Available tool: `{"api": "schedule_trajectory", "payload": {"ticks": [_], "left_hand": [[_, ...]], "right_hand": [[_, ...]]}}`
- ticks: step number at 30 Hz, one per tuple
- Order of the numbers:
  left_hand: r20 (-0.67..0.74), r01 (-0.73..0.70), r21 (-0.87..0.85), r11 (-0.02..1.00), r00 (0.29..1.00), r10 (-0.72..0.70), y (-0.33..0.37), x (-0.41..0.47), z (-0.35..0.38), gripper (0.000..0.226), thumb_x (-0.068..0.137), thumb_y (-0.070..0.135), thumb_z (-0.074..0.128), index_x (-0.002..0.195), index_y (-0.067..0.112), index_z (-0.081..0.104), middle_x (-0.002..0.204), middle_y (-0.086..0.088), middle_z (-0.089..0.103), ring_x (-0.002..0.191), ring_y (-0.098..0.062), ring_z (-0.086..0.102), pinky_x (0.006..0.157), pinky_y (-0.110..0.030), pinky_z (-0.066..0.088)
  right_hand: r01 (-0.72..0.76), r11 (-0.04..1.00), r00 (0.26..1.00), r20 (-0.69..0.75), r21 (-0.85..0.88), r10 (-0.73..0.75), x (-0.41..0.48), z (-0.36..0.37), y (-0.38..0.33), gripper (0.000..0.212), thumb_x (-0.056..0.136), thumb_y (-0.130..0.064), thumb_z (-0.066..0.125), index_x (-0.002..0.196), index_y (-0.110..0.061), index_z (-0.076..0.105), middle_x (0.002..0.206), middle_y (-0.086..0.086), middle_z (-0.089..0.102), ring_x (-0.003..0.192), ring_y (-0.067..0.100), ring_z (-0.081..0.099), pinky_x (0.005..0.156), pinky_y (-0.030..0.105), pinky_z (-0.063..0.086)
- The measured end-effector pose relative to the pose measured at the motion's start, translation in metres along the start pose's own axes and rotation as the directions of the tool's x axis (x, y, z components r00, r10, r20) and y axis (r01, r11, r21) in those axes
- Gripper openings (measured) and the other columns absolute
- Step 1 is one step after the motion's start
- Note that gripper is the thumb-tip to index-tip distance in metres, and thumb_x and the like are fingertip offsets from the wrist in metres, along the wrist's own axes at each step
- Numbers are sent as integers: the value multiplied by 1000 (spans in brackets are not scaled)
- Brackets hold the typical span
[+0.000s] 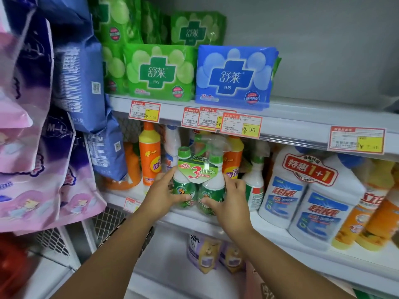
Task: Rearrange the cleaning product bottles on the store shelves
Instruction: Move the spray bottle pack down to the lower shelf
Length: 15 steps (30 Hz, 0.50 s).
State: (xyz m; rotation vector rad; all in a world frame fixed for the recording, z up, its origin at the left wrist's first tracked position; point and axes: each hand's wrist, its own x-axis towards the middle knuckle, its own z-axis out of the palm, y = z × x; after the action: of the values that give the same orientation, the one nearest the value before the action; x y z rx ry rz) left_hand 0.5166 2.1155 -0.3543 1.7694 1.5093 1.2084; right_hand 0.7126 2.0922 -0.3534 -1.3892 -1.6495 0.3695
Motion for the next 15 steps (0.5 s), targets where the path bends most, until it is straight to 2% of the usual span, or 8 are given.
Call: {"api": "schedule_trajectory", "payload": {"ticks": [3, 7, 12, 15], "left_hand": [[-12, 3, -7, 1000, 1000, -3, 1, 1, 1, 94, 63, 23, 84, 142, 31, 33, 122, 0, 40, 111, -16, 47, 99, -28, 40], [-12, -6, -6, 1000, 1000, 6, 2, 2, 5, 93, 63, 22, 85, 141, 30, 34, 130, -4, 39, 119, -19, 45, 104, -35, 40], [-31, -35, 34, 999, 999, 36, 2, 3, 9, 89, 63, 23, 84, 136, 39, 36, 123, 5, 40, 104, -5, 46, 87, -13, 36], [-44, -64, 50, 997, 997, 66, 5, 1, 12, 85, 62, 21, 85, 126, 49, 37, 114, 11, 42, 91, 8, 47, 71, 3, 35]], "right_hand": [[7, 1000, 1000, 5, 12, -7, 3, 0, 1, 79, 66, -37, 83, 133, -28, 44, 113, -4, 37, 98, 9, 46, 82, 14, 36], [7, 999, 1000, 7, 32, -7, 5, 0, 5, 80, 66, -33, 84, 135, -26, 44, 116, -3, 37, 99, 7, 45, 89, 13, 36], [-3, 1000, 1000, -1, 29, 3, 4, 2, 13, 81, 66, -33, 84, 136, -25, 43, 115, -3, 37, 99, 8, 46, 90, 15, 37], [-25, 999, 1000, 3, 20, 25, 4, 4, 16, 82, 66, -33, 84, 136, -24, 42, 114, -3, 37, 101, 12, 49, 92, 20, 41]]}}
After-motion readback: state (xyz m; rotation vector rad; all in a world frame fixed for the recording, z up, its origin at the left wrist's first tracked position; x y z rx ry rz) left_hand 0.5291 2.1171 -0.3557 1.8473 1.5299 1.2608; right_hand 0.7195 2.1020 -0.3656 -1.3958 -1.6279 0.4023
